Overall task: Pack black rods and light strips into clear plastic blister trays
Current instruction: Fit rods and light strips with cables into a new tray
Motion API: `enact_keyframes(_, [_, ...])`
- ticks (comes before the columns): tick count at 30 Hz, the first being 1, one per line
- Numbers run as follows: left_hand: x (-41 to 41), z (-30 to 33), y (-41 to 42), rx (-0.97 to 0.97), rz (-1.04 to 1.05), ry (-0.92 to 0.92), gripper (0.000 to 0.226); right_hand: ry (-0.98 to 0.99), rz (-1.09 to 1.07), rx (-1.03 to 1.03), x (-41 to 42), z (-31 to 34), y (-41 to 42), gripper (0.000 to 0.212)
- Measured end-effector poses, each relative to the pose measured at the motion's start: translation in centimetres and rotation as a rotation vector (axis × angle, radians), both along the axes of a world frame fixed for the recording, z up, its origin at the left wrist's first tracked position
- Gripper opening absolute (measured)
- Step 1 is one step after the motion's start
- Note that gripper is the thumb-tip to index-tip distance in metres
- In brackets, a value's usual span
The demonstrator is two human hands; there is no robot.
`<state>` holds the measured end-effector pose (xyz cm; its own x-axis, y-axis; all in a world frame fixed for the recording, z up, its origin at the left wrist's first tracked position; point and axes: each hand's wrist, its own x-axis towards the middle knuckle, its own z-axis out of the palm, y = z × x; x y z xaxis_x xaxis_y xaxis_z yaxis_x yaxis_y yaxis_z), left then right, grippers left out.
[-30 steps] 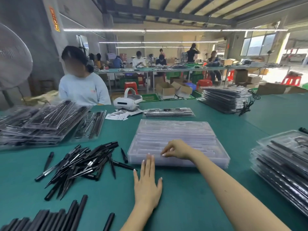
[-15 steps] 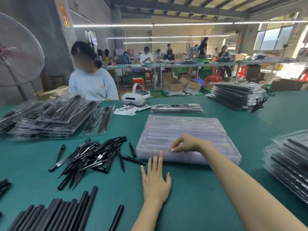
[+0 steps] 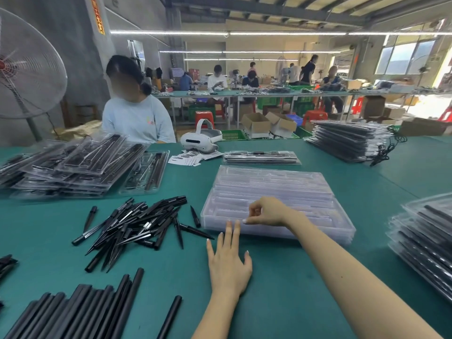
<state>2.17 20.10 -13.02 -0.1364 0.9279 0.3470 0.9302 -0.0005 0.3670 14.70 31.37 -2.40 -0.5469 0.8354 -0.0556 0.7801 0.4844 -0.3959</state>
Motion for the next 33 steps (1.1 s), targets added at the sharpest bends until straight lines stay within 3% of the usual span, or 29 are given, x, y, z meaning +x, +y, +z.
enact_keyframes(4, [0.0, 0.1, 0.0, -0.006, -0.001, -0.007, 0.076, 0.036, 0.033, 0.031, -0.3, -0.3, 0.0, 0.023])
enact_keyframes(8, [-0.1, 0.0, 0.0, -0.016, -0.002, -0.022, 0.076, 0.131, 0.004, -0.086, -0.3, -0.4, 0.5, 0.022])
enact_keyframes(16, [-0.2, -0.1, 0.0, -0.005, -0.014, -0.052, 0.077, 0.069, -0.022, -0.286, -0.9, 0.8, 1.8, 0.018])
enact_keyframes(24, [-0.2, 0.0, 0.0, 0.000, -0.025, -0.048, 0.076, -0.048, 0.173, 0.081, -0.8, 0.2, 0.7, 0.024])
enact_keyframes(33, [-0.2, 0.0, 0.0, 0.002, -0.026, -0.015, 0.081, -0.014, 0.137, 0.040, -1.0, 0.1, 1.0, 0.020])
